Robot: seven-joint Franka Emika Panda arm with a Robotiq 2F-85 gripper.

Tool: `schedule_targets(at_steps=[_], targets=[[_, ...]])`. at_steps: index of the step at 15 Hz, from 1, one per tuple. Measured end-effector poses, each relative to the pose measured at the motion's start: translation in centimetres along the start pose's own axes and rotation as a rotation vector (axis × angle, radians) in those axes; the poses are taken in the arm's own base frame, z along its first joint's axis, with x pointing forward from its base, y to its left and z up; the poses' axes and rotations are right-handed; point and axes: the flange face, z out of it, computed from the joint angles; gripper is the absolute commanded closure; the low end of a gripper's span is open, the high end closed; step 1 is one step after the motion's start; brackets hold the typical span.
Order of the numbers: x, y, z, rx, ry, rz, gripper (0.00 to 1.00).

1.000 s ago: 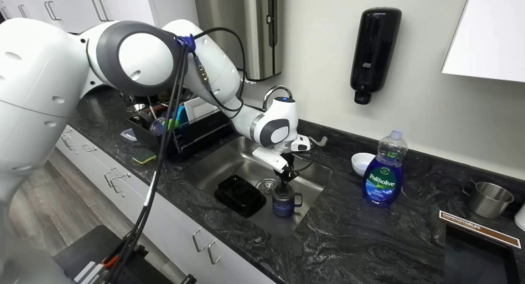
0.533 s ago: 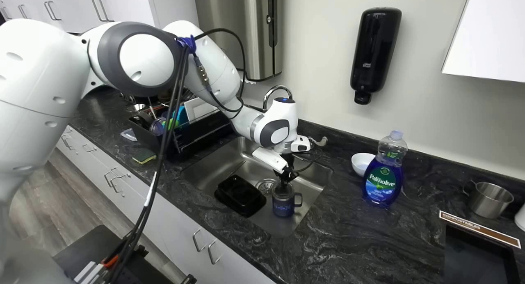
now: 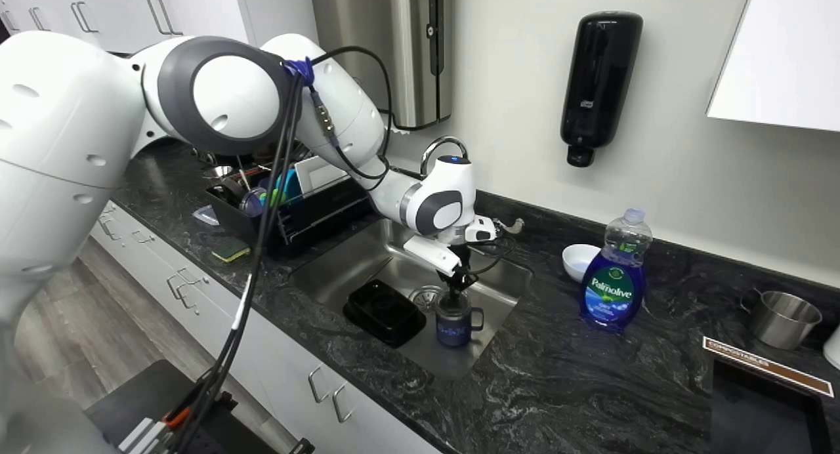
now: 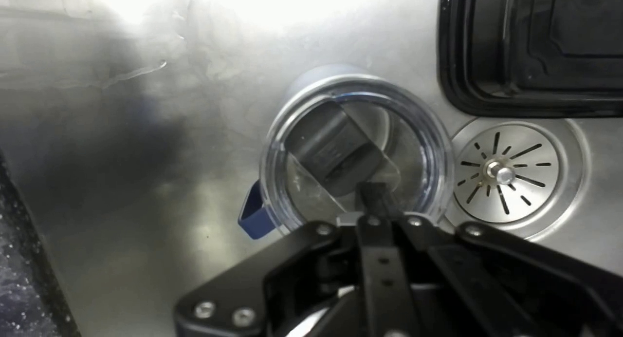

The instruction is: Place the lid on the dark blue thermos

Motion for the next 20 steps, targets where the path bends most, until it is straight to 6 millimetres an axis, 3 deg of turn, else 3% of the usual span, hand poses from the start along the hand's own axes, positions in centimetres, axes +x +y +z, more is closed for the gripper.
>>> schedule_targets(at_steps=[20], targets=[[0.05, -0.51, 0.26, -0.056, -0.004, -0.075, 1.00]])
